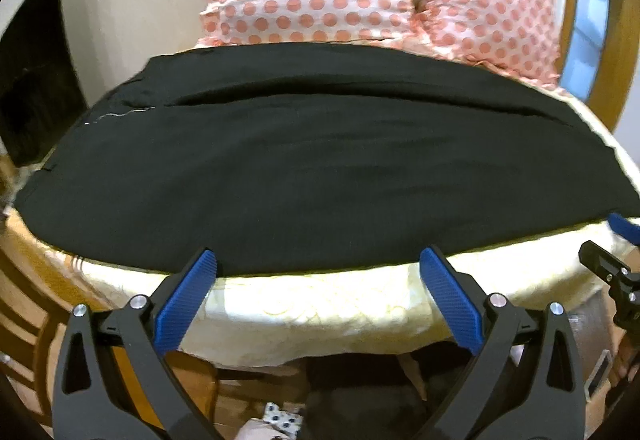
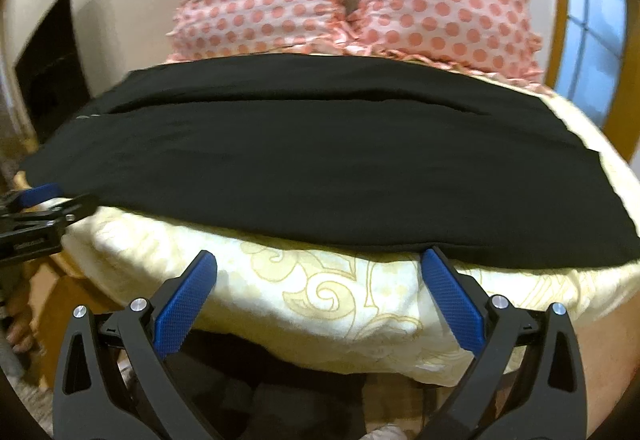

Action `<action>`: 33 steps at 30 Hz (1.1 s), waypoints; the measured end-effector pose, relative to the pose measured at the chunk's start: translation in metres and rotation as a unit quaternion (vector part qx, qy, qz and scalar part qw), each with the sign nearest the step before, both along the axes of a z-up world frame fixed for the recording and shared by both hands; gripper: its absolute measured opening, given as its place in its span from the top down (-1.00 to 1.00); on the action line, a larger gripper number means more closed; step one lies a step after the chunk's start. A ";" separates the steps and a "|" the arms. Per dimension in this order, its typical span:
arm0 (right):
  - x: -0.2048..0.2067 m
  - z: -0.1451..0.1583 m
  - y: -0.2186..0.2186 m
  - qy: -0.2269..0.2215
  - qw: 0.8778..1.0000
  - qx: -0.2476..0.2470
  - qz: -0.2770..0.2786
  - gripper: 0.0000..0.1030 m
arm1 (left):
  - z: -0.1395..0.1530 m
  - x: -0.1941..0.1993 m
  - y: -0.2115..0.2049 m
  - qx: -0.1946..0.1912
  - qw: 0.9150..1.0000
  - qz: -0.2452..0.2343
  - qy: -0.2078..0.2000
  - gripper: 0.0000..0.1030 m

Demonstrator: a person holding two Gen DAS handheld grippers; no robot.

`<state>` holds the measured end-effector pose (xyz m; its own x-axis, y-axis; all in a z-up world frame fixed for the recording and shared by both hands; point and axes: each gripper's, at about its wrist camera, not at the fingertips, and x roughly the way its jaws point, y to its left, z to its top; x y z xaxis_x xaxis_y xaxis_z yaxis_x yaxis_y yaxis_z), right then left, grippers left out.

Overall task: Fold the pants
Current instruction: 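Grasp the black trousers' leg ends with the right gripper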

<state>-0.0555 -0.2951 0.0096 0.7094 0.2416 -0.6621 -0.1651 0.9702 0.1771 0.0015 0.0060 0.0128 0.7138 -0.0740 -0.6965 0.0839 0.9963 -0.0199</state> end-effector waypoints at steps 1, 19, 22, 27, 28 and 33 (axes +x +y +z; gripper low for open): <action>0.000 0.008 -0.011 -0.001 0.999 0.033 0.007 -0.97 | 0.004 -0.001 0.003 -0.010 1.000 -0.005 -0.005 -0.97; 0.215 0.036 -0.242 0.087 0.916 0.119 -0.373 -0.67 | 0.021 0.085 0.050 -0.001 0.992 0.118 -0.049 -0.97; 0.265 0.021 -0.255 0.116 0.902 0.088 -0.406 -0.53 | 0.018 0.088 0.049 0.005 0.992 0.115 -0.053 -0.97; 0.321 0.003 -0.268 0.141 0.883 0.047 -0.446 -0.37 | 0.016 0.090 0.047 -0.005 0.994 0.094 -0.054 -0.97; 0.332 -0.002 -0.269 0.147 0.877 0.037 -0.455 -0.34 | 0.016 0.091 0.046 -0.004 0.994 0.092 -0.052 -0.97; 0.358 -0.023 -0.274 0.186 0.859 -0.011 -0.476 -0.17 | 0.010 0.096 0.046 -0.009 0.996 0.078 -0.030 -0.97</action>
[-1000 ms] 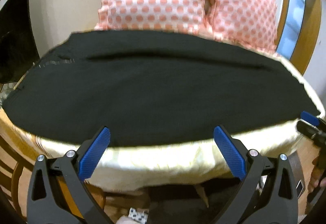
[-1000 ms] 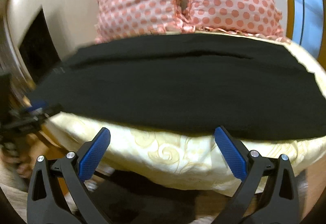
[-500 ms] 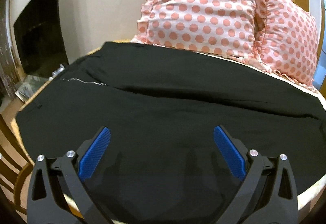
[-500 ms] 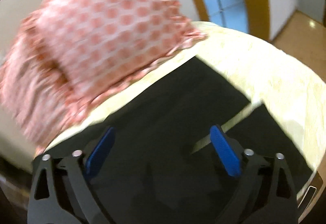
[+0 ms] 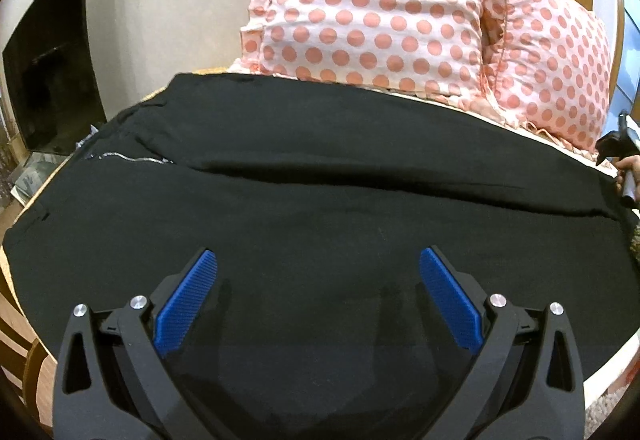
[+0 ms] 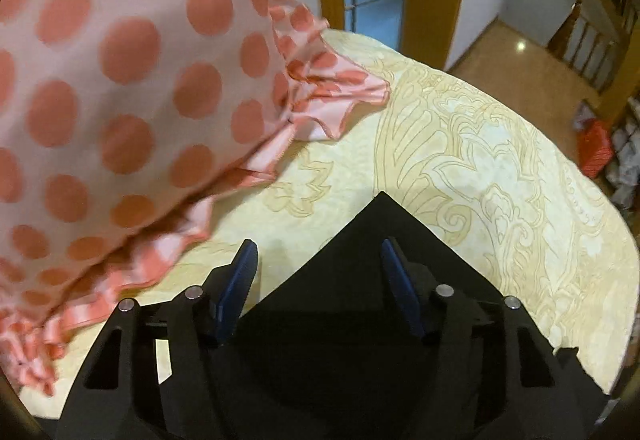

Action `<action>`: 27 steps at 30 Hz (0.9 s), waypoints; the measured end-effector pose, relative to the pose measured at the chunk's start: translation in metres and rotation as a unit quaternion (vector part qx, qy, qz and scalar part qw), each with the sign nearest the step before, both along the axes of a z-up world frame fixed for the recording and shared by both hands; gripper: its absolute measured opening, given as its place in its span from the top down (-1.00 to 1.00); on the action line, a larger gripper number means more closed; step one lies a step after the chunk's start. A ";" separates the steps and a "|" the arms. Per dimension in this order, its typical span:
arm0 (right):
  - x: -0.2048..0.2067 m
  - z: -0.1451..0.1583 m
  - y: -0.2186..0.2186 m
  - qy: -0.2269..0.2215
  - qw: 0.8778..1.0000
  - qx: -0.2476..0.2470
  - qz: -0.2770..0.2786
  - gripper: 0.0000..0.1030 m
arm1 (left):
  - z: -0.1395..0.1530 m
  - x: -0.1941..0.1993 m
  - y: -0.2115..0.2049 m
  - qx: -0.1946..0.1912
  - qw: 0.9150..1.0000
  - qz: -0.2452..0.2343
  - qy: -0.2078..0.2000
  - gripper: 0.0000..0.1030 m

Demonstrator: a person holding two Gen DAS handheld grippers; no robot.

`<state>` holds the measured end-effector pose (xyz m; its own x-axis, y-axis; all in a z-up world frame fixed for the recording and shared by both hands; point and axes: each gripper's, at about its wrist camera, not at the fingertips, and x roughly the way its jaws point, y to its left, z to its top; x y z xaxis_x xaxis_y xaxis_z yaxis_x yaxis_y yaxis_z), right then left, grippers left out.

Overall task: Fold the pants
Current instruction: 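Grasp the black trousers' leg ends with the right gripper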

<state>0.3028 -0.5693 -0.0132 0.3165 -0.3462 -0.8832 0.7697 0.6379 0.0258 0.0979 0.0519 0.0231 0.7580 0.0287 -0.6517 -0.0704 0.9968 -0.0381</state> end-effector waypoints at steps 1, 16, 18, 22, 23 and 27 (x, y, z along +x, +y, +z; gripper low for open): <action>-0.002 -0.001 0.000 -0.002 1.000 -0.006 0.002 -0.12 | 0.000 0.000 0.001 -0.001 1.000 0.000 0.001 -0.97; -0.116 0.037 -0.019 -0.241 0.966 0.067 0.061 0.95 | -0.004 -0.003 0.005 -0.018 1.000 0.005 0.007 -0.97; -0.149 0.058 -0.007 -0.296 0.949 0.065 0.085 0.95 | -0.003 -0.004 0.006 -0.020 1.000 0.003 0.007 -0.97; -0.240 0.076 0.020 -0.386 0.911 0.086 0.116 0.95 | 0.000 -0.013 0.007 -0.026 1.000 0.001 -0.002 -0.97; -0.258 0.073 0.025 -0.392 0.908 0.091 0.115 0.95 | 0.002 -0.016 0.007 -0.027 1.000 0.000 -0.005 -0.97; -0.321 0.037 0.036 -0.378 0.913 0.131 0.085 0.95 | 0.004 -0.024 0.006 -0.027 1.000 -0.004 -0.012 -0.97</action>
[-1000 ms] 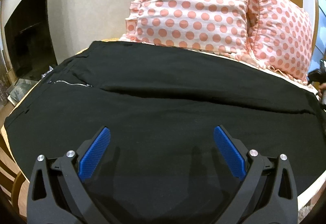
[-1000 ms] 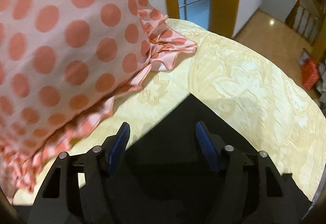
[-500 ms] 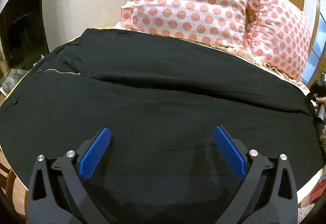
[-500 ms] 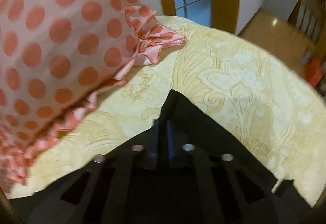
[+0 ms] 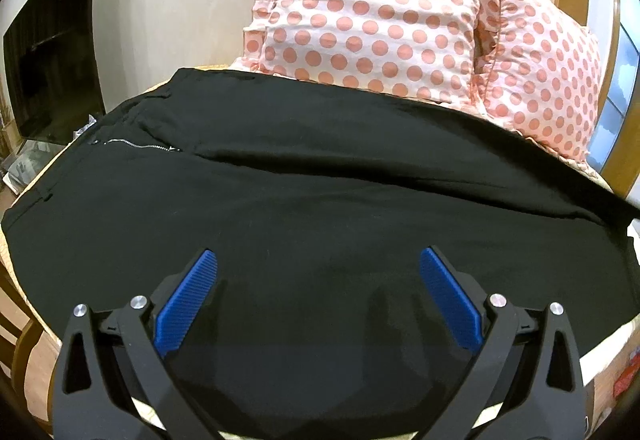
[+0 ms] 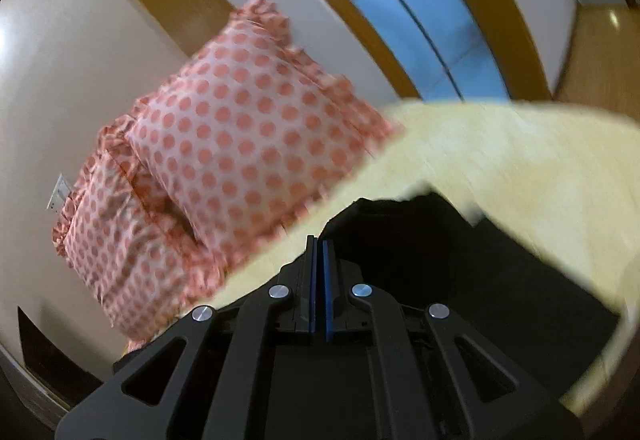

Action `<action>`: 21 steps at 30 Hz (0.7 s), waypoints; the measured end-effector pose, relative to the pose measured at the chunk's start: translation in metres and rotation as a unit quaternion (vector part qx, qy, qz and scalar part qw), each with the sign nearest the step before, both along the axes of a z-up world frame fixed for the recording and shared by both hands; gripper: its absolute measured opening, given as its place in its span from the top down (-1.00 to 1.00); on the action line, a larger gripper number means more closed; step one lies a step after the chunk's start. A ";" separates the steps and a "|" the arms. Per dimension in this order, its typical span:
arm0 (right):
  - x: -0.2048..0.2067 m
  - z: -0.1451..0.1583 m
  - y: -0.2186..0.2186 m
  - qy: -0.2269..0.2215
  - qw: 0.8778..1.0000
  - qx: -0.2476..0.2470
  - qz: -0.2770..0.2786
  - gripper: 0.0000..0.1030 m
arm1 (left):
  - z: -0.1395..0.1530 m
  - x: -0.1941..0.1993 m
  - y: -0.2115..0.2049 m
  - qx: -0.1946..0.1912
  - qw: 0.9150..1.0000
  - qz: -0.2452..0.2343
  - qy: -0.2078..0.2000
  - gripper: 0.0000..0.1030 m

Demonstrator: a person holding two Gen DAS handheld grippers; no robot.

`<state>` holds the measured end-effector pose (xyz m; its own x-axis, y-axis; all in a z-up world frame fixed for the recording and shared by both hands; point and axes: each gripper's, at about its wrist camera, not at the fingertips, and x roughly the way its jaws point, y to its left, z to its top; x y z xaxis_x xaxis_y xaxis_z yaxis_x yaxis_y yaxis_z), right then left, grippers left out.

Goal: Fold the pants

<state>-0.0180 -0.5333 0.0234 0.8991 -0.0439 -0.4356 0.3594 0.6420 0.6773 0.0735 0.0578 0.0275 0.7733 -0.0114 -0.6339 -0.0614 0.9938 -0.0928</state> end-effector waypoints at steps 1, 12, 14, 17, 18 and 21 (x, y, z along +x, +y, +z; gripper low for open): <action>-0.010 -0.014 0.001 0.018 1.000 0.014 -0.004 0.95 | 0.001 -0.001 -0.001 0.001 1.000 -0.001 0.000 -0.97; -0.025 -0.047 -0.004 0.055 0.994 0.091 -0.003 0.15 | 0.007 -0.011 -0.010 0.010 1.000 -0.010 -0.009 -0.97; -0.027 -0.050 -0.006 0.044 0.994 0.099 -0.006 0.08 | 0.006 -0.011 -0.010 0.012 1.000 -0.008 -0.005 -0.97; -0.027 -0.052 -0.007 0.030 0.994 0.107 -0.013 0.09 | 0.006 -0.010 -0.008 0.007 1.000 -0.007 -0.002 -0.97; -0.025 -0.052 -0.007 0.027 0.994 0.102 -0.014 0.10 | 0.006 -0.010 -0.008 0.006 1.000 -0.007 -0.001 -0.97; -0.020 -0.055 -0.006 0.029 0.995 0.095 -0.026 0.32 | 0.007 -0.010 -0.009 0.007 1.000 -0.008 -0.002 -0.97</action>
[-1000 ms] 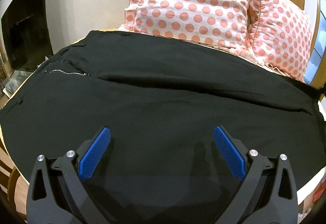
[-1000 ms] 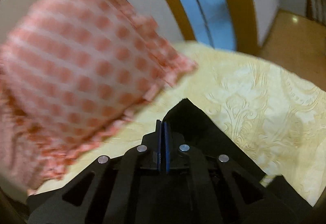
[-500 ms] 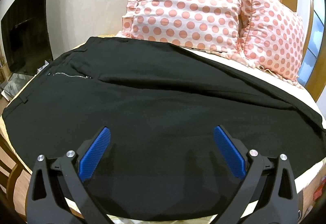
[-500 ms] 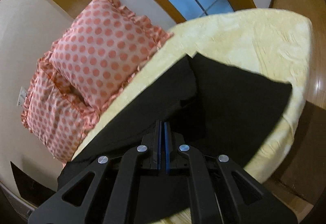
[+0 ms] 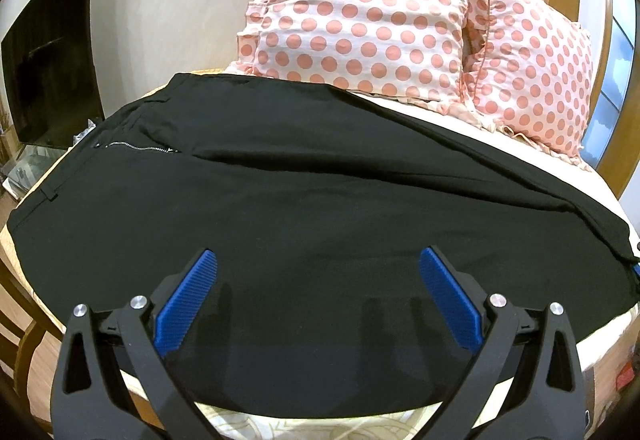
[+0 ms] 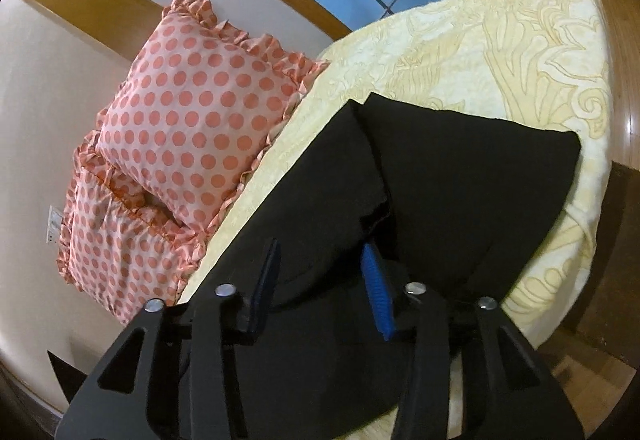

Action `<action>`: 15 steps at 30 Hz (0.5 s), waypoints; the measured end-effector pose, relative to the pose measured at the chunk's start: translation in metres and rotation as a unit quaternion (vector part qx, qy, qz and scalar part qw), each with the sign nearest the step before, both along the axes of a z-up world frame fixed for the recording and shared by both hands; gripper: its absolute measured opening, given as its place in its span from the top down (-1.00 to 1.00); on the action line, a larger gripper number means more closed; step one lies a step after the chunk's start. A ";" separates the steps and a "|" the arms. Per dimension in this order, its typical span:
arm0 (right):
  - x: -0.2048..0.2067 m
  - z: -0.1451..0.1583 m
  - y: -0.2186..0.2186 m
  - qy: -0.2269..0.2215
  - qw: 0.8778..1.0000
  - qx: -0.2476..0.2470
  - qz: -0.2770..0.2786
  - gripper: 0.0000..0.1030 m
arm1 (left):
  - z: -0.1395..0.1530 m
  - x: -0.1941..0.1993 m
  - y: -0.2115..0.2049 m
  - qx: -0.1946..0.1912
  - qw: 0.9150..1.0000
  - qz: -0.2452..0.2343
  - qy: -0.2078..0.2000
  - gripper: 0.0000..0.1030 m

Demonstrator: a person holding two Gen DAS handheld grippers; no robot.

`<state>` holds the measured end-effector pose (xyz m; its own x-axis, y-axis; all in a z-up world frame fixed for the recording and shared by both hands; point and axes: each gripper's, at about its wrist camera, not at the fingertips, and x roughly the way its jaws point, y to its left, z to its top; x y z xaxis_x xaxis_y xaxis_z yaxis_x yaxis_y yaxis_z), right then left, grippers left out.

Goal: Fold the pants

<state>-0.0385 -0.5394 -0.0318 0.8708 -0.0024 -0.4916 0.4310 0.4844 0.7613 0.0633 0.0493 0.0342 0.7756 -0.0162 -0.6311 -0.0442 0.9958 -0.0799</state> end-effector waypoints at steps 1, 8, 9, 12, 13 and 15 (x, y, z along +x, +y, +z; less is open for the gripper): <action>0.002 0.000 -0.001 0.002 1.000 0.000 -0.007 0.36 | 0.000 0.000 -0.001 0.002 1.000 0.000 0.001 -0.97; 0.005 -0.007 -0.014 -0.041 0.998 0.045 -0.003 0.94 | 0.006 -0.008 -0.006 0.028 0.999 0.012 -0.010 -0.97; 0.000 -0.002 -0.016 -0.060 0.997 0.040 -0.002 0.94 | 0.008 -0.009 -0.005 0.031 0.999 0.014 -0.011 -0.97; -0.023 0.016 -0.017 -0.099 0.995 0.019 -0.004 0.95 | 0.016 -0.013 -0.003 0.042 0.999 0.014 -0.024 -0.97; -0.034 0.020 -0.018 -0.111 0.994 0.018 -0.005 0.95 | 0.020 -0.014 -0.001 0.045 0.998 0.014 -0.031 -0.97; -0.049 0.020 -0.017 -0.120 0.993 0.022 -0.009 0.95 | 0.025 -0.012 0.003 0.046 0.998 0.014 -0.034 -0.97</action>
<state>-0.0871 -0.5568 -0.0113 0.9626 -0.0019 -0.2709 0.2437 0.4423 0.8631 0.0515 0.0521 0.0595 0.8158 0.0610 -0.5752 -0.0690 0.9976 0.0078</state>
